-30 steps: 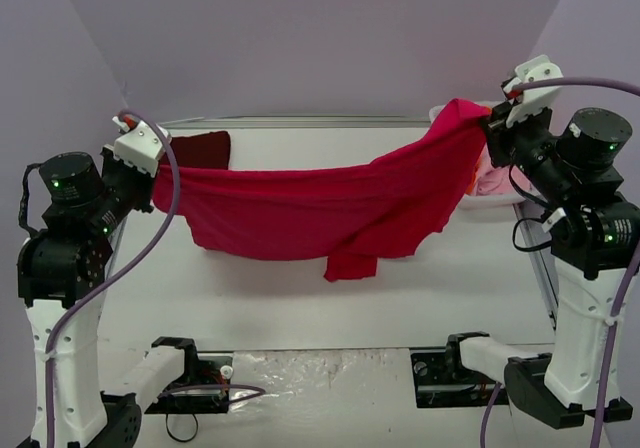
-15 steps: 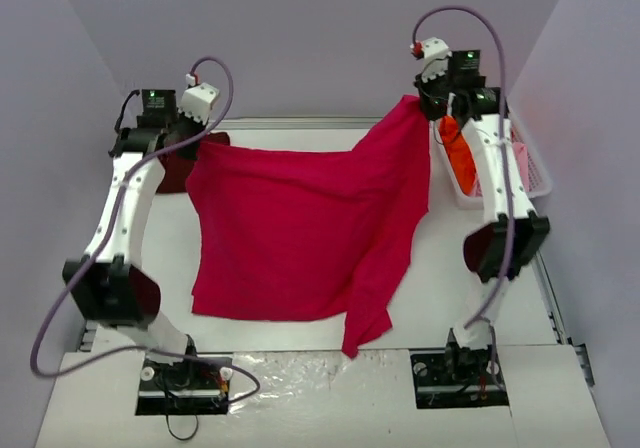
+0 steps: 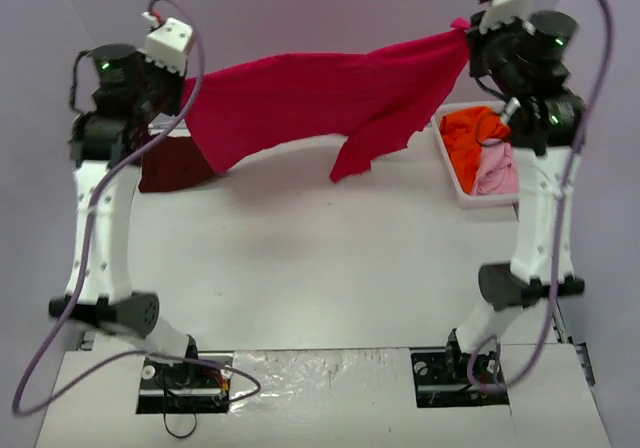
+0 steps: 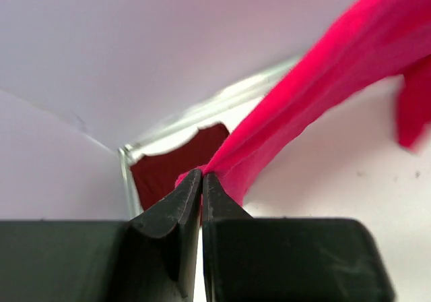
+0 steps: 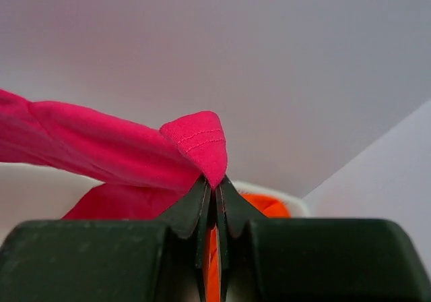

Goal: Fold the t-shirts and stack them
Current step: Flatten out the tshirt

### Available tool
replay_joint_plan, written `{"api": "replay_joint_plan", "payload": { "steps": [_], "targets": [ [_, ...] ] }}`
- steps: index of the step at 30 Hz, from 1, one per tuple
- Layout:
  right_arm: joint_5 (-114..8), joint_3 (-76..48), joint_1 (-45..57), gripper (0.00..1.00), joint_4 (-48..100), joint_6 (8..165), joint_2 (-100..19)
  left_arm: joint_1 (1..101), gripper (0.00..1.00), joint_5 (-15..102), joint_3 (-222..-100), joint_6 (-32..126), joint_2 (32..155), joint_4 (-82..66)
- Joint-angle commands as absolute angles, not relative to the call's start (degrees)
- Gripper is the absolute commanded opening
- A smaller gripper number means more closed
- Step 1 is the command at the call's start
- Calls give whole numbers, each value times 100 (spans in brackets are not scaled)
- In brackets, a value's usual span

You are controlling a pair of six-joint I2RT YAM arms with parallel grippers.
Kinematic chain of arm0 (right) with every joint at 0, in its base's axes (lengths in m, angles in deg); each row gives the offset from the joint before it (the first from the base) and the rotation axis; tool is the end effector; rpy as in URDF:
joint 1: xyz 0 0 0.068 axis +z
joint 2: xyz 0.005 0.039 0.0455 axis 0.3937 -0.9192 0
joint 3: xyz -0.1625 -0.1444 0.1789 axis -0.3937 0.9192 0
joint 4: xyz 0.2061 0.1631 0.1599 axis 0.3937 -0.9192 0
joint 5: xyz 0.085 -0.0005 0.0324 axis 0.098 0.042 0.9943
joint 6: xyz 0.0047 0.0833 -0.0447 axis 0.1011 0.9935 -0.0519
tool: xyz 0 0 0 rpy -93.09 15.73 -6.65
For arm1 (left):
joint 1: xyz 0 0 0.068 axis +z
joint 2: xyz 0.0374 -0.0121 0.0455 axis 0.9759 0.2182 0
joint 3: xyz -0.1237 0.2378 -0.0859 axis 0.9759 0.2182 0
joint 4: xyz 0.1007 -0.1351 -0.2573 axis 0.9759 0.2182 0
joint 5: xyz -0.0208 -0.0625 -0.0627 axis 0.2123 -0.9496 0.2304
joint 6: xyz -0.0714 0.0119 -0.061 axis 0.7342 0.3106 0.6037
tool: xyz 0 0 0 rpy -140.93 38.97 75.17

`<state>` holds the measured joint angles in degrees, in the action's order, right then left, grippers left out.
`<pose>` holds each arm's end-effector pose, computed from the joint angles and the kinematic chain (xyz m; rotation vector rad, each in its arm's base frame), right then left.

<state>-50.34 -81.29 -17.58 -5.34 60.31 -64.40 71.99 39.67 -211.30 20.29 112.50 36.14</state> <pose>0.4422 0.0591 0.6185 -0.4623 1.4037 -0.0582 0.4199 -0.0577 0.5389 0.4651 1.7497 -0.0711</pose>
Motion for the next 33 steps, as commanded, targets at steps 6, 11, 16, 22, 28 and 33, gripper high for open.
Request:
{"api": "replay_joint_plan", "payload": {
  "steps": [6,11,16,22,28,33],
  "targets": [
    [-4041,-4792,-1800,0,-201,5833,-3100,7230,2,3532,-18513,1096,8473,3872],
    [-3652,-2815,-1791,0,-817,5535,-1999,7212,11,3024,-16367,-109,7331,4522],
    [-3889,-1801,-1791,63,-1485,5103,-1189,7195,41,2126,-15520,-1732,6706,5980],
    [-3933,-2317,-1791,80,-1732,4901,-1512,7195,45,1545,-16275,-2554,6871,6975],
    [-3766,-2425,-1791,60,-1127,5129,-2680,7195,45,1842,-16005,-564,7458,4731],
    [-3616,-2363,-1748,0,-511,5279,-4226,7204,44,2134,-15345,669,8487,2504]
  ]
}}
